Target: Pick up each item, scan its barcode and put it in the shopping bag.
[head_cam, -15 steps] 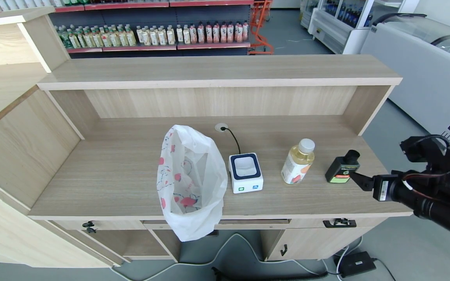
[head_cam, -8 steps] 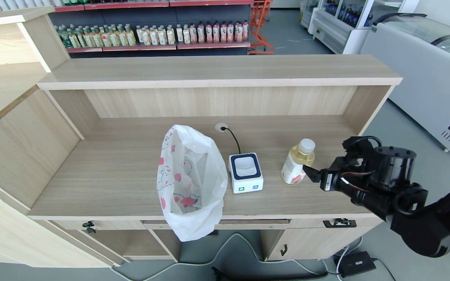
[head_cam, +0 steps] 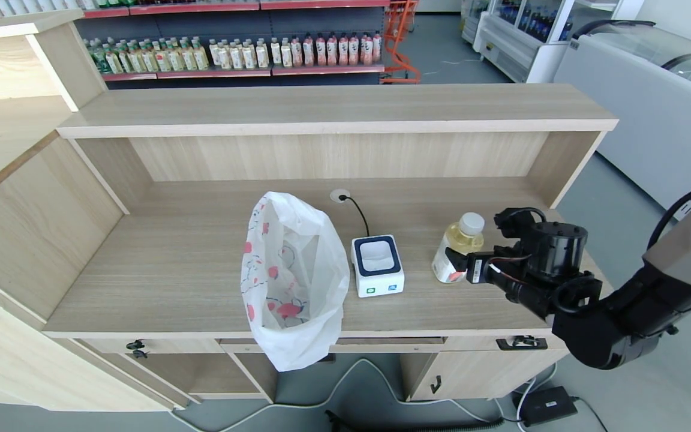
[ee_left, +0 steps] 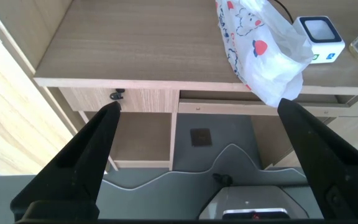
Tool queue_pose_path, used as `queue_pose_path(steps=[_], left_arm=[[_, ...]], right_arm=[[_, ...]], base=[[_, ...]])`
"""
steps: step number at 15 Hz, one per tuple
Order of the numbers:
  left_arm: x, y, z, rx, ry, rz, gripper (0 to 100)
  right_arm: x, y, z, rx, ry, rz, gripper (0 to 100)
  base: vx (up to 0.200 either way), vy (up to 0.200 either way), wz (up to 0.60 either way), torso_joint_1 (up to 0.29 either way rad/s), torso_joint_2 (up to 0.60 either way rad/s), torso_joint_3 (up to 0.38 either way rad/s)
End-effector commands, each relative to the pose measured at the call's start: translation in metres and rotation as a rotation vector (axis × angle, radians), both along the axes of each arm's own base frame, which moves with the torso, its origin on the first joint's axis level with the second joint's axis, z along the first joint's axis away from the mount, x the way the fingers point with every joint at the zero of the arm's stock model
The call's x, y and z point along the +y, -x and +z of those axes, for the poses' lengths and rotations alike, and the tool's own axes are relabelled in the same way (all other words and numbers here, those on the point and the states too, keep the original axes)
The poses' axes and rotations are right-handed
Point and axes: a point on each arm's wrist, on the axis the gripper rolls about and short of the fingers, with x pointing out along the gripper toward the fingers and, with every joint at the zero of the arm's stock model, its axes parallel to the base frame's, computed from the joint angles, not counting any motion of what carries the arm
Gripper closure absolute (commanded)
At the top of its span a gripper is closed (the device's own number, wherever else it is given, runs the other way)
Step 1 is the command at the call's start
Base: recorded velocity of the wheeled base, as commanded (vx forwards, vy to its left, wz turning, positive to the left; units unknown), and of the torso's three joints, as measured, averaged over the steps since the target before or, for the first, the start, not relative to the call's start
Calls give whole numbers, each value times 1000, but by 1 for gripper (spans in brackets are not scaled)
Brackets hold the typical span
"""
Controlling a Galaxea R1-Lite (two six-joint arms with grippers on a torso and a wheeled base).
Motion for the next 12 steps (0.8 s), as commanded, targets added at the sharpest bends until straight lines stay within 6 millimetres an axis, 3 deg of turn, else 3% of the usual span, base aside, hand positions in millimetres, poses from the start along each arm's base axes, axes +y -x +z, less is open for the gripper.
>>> queue_pose_path(steps=[1, 12], left_arm=[[0, 0, 0, 0, 0, -1, 0], [0, 0, 0, 0, 0, -1, 0]], right_arm=[[4, -9, -6, 0, -4, 4, 0], [30, -60, -29, -67, 31, 38, 0]], base=[[0, 0, 0, 0, 0, 0], [0, 0, 0, 0, 0, 0]])
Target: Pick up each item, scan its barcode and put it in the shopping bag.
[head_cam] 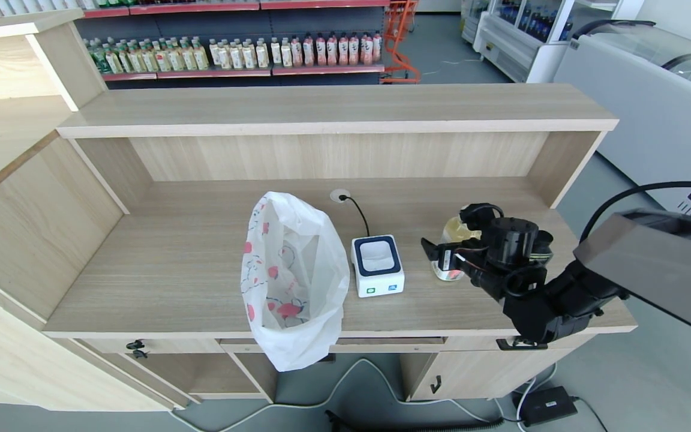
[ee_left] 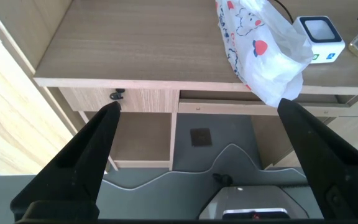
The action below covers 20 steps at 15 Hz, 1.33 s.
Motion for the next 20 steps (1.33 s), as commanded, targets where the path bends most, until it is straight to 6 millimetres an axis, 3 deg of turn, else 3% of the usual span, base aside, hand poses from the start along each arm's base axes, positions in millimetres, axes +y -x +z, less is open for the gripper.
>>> queue_pose_path(steps=[1, 2, 13, 14, 16, 18, 19, 20], left_arm=[[0, 0, 0, 0, 0, 0, 0], [0, 0, 0, 0, 0, 0, 0], [0, 0, 0, 0, 0, -1, 0], [0, 0, 0, 0, 0, 0, 0], [0, 0, 0, 0, 0, 0, 0], [0, 0, 0, 0, 0, 0, 0], [0, 0, 0, 0, 0, 0, 0], [0, 0, 0, 0, 0, 0, 0]], right_arm=[[2, -7, -11, 8, 11, 1, 0], [3, -10, -13, 7, 12, -2, 100], [-7, -16, 3, -59, 15, -23, 100], [-7, -14, 13, -81, 11, -22, 100], [-15, 2, 56, -115, -19, 55, 100], [-37, 39, 121, -87, -44, 156, 100], [-40, 49, 135, -85, -68, 176, 100], [-45, 80, 173, -95, -171, 288, 100]], base=[[0, 0, 0, 0, 0, 0], [0, 0, 0, 0, 0, 0], [0, 0, 0, 0, 0, 0], [0, 0, 0, 0, 0, 0], [0, 0, 0, 0, 0, 0], [0, 0, 0, 0, 0, 0], [0, 0, 0, 0, 0, 0], [0, 0, 0, 0, 0, 0]])
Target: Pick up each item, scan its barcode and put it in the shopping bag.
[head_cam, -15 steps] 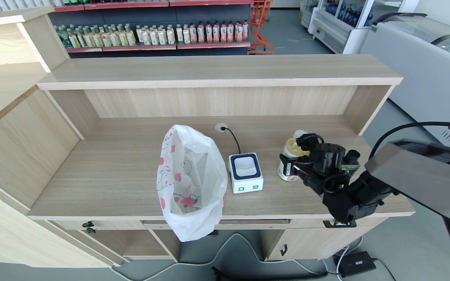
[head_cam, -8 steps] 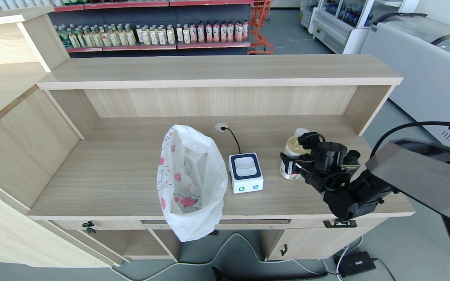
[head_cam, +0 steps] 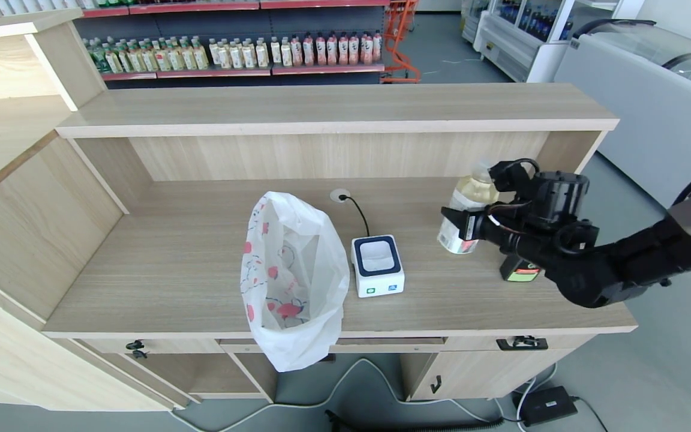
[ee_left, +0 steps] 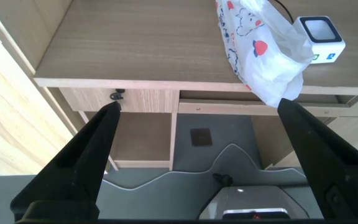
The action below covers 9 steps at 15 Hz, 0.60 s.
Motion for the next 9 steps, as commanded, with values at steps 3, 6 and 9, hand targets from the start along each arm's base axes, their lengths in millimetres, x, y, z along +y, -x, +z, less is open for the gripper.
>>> queue_pose_path(steps=[3, 6, 9], left_arm=[[0, 0, 0, 0, 0, 0, 0], [0, 0, 0, 0, 0, 0, 0], [0, 0, 0, 0, 0, 0, 0]], right_arm=[[-33, 145, 134, 61, -291, 473, 100], [-38, 194, 127, 156, -317, 703, 100], [-27, 220, 115, 229, -334, 837, 100]], base=[[0, 0, 0, 0, 0, 0], [0, 0, 0, 0, 0, 0], [0, 0, 0, 0, 0, 0]])
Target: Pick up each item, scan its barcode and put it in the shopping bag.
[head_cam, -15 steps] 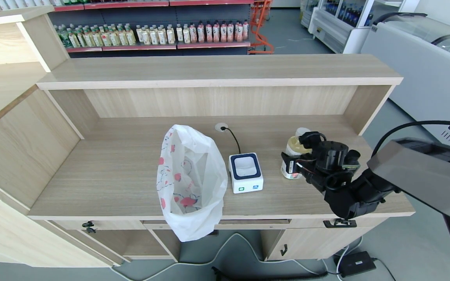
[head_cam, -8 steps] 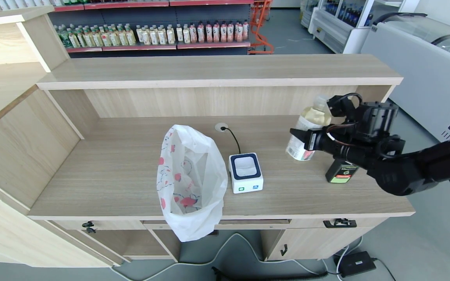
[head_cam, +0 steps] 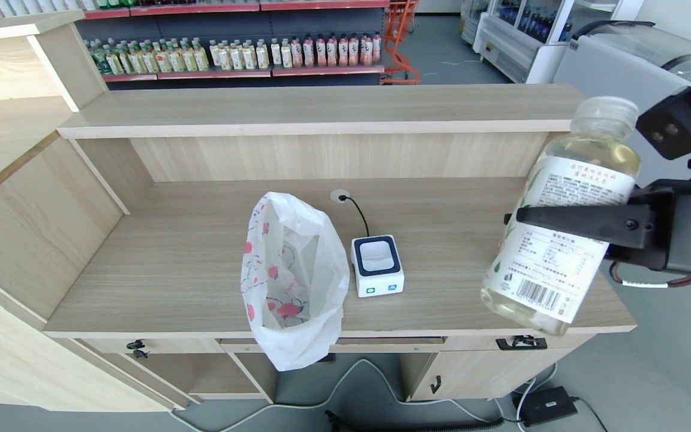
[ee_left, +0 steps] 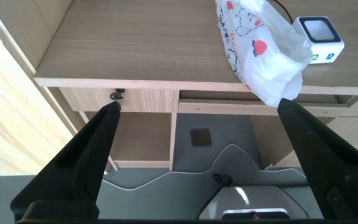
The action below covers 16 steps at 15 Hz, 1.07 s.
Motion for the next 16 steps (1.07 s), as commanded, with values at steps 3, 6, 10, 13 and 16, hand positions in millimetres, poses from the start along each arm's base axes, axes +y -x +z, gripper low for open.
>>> queue_pose_path(steps=[3, 6, 10, 13, 16], left_arm=[[0, 0, 0, 0, 0, -1, 0], [0, 0, 0, 0, 0, -1, 0], [0, 0, 0, 0, 0, 0, 0], [0, 0, 0, 0, 0, 0, 0], [0, 0, 0, 0, 0, -1, 0]], right_arm=[[2, 48, 23, -47, -70, 147, 100], [0, 64, 40, -45, -123, 186, 100], [-3, 76, 43, -24, -139, 213, 100], [-5, 84, 44, -22, -139, 223, 100], [-5, 87, 44, -17, -138, 234, 100]], base=[[0, 0, 0, 0, 0, 0], [0, 0, 0, 0, 0, 0], [0, 0, 0, 0, 0, 0], [0, 0, 0, 0, 0, 0], [0, 0, 0, 0, 0, 0]])
